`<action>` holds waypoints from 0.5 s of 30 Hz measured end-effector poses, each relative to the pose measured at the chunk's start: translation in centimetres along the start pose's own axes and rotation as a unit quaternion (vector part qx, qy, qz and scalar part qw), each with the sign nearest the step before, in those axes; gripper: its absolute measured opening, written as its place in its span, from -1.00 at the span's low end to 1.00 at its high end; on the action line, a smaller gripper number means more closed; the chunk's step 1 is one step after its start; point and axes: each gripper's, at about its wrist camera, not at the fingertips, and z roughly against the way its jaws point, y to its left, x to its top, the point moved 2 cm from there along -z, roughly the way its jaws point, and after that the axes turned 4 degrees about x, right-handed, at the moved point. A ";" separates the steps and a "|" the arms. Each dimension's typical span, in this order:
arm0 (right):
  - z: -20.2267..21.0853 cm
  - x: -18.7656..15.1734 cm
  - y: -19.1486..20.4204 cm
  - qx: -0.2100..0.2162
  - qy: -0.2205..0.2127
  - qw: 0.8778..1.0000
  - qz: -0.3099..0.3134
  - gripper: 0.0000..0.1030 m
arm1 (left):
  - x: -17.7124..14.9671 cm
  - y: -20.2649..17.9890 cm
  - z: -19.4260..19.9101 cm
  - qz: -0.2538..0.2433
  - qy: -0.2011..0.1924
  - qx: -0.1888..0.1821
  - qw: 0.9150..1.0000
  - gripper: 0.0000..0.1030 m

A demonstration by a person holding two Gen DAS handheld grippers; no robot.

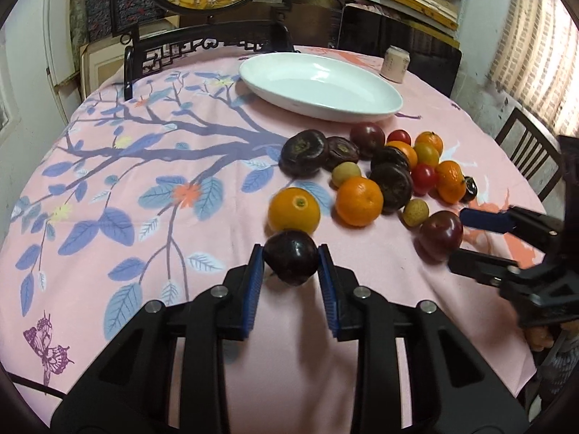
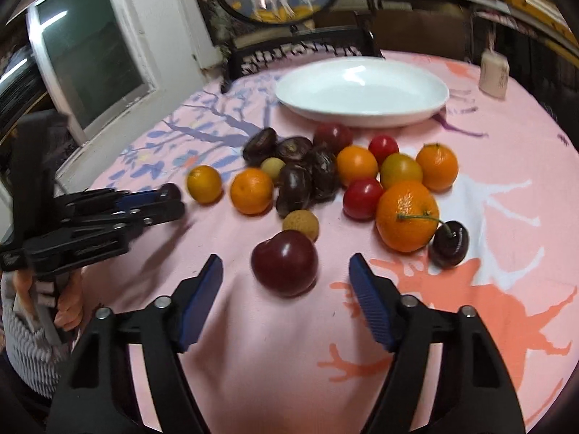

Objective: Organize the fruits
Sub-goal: 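Close left tool on dark cherry while right tool closes on dark red plum, then carry both fruits over the white plate and open both tools to drop them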

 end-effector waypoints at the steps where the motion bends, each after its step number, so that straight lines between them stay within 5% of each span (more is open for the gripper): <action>1: -0.3 0.1 -0.1 0.001 0.003 1.000 -0.004 0.26 | 0.0 0.1 0.0 0.001 0.000 -0.002 1.000 -0.41; 4: -1.3 0.2 -0.1 0.015 0.019 1.000 -0.012 -0.18 | 0.0 -0.2 -0.2 -0.004 0.003 -0.002 1.000 -0.41; 10: -0.8 0.0 -0.4 0.021 0.012 1.000 -0.018 -0.23 | 0.8 -0.8 -0.2 -0.011 0.009 -0.009 1.000 -0.41; 15: 3.0 3.7 -2.1 0.000 -0.040 0.999 -0.023 -0.23 | 6.7 -1.7 0.9 -0.029 -0.025 -0.001 0.999 -0.41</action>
